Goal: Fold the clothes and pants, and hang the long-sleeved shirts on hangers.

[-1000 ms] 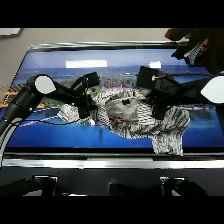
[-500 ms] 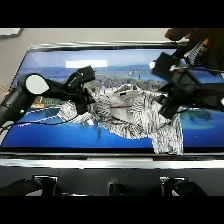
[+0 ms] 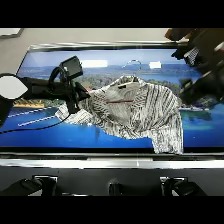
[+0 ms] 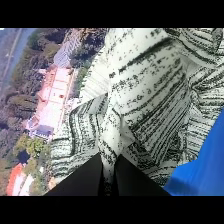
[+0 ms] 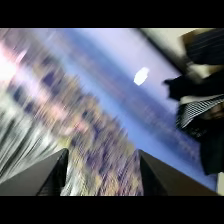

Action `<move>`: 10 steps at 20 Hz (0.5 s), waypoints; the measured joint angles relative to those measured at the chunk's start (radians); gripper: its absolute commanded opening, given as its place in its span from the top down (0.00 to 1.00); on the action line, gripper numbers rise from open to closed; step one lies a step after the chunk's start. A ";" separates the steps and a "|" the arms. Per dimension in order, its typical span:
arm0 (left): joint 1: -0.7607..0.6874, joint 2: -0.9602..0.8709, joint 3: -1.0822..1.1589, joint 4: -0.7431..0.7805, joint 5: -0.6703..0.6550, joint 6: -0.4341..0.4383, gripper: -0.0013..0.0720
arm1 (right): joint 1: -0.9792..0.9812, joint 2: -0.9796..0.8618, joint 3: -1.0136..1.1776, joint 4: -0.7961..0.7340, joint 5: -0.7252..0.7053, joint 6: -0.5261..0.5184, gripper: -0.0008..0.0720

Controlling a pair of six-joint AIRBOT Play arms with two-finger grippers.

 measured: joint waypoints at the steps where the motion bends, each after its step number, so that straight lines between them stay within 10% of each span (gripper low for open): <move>1: 0.000 0.005 0.000 0.000 0.000 0.000 0.94 | 0.000 -0.005 0.000 -0.038 -0.070 0.081 0.22; 6: -0.002 0.015 0.000 -0.002 0.001 0.000 0.94 | 0.000 -0.052 0.000 -0.269 -0.219 0.700 0.12; 10: -0.002 0.017 0.000 -0.003 0.002 0.000 0.94 | -0.046 -0.081 0.002 -0.352 -0.162 0.981 0.05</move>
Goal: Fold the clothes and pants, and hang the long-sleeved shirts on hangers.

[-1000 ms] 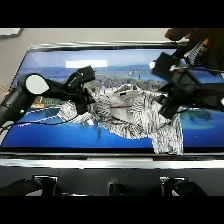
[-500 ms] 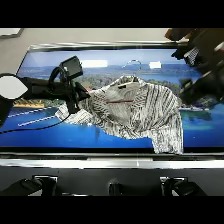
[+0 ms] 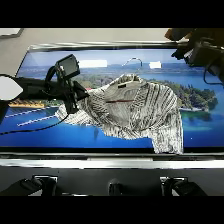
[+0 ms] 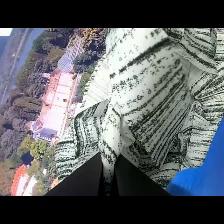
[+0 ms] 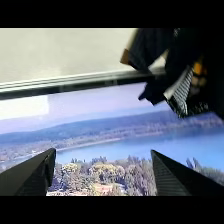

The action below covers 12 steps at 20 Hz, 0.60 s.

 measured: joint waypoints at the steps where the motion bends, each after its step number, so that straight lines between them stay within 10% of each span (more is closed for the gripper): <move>1: 0.000 0.000 0.000 0.000 0.001 0.000 0.94 | -0.045 -0.003 0.000 0.018 0.009 0.036 0.05; 5: 0.000 0.000 0.000 0.000 0.002 0.000 0.94 | -0.329 -0.034 0.000 0.315 0.014 -0.057 0.06; 12: 0.000 0.000 0.000 0.000 0.002 0.000 0.94 | -0.558 -0.151 0.000 0.903 0.383 -1.251 0.27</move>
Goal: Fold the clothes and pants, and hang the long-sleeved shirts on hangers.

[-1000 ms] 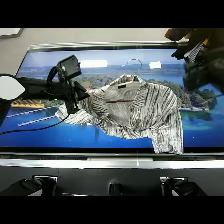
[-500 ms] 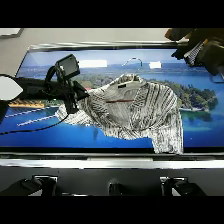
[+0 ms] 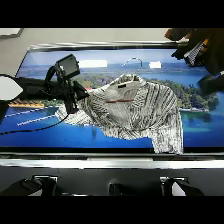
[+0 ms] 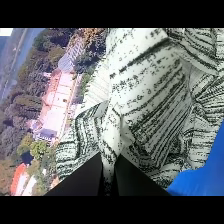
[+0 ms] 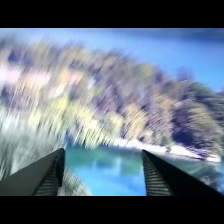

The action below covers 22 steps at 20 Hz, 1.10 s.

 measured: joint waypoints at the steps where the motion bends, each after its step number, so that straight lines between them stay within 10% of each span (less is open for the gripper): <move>1: 0.000 -0.001 0.000 0.000 0.000 0.000 0.94 | -0.008 -0.018 0.000 0.056 0.056 -0.125 0.27; 4: 0.000 -0.003 0.000 0.000 0.000 0.000 0.94 | -0.020 -0.065 0.000 0.186 0.141 -0.346 0.05; 15: 0.000 -0.006 0.000 0.001 0.000 0.000 0.94 | -0.003 -0.189 -0.001 0.442 0.139 -0.714 0.05; 19: 0.000 -0.006 0.000 0.001 0.000 0.000 0.94 | 0.044 -0.240 -0.001 0.466 0.144 -0.765 0.09; 22: 0.000 -0.006 0.000 0.001 0.000 0.000 0.94 | 0.060 -0.267 -0.001 0.473 0.144 -0.779 0.45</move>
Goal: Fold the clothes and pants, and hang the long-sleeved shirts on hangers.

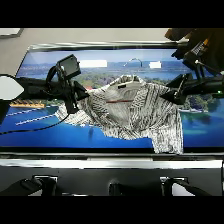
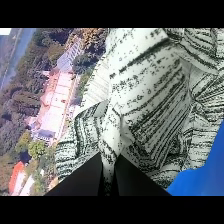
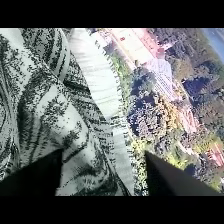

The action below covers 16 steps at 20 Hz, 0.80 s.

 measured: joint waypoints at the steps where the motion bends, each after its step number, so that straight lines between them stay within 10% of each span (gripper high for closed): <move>1: 0.000 0.000 0.000 0.000 0.000 0.000 0.94 | 0.003 -0.005 0.000 -0.001 0.005 -0.005 0.62; 3: 0.000 0.000 0.000 0.000 0.002 -0.009 0.94 | 0.006 -0.011 0.000 -0.009 0.021 -0.025 0.93; 10: 0.000 0.000 0.000 0.004 0.000 -0.002 0.93 | 0.006 0.002 0.000 -0.024 0.150 0.046 0.94; 16: 0.000 0.000 0.000 -0.006 0.018 -0.043 0.28 | 0.008 0.137 0.000 -0.131 0.163 0.365 0.94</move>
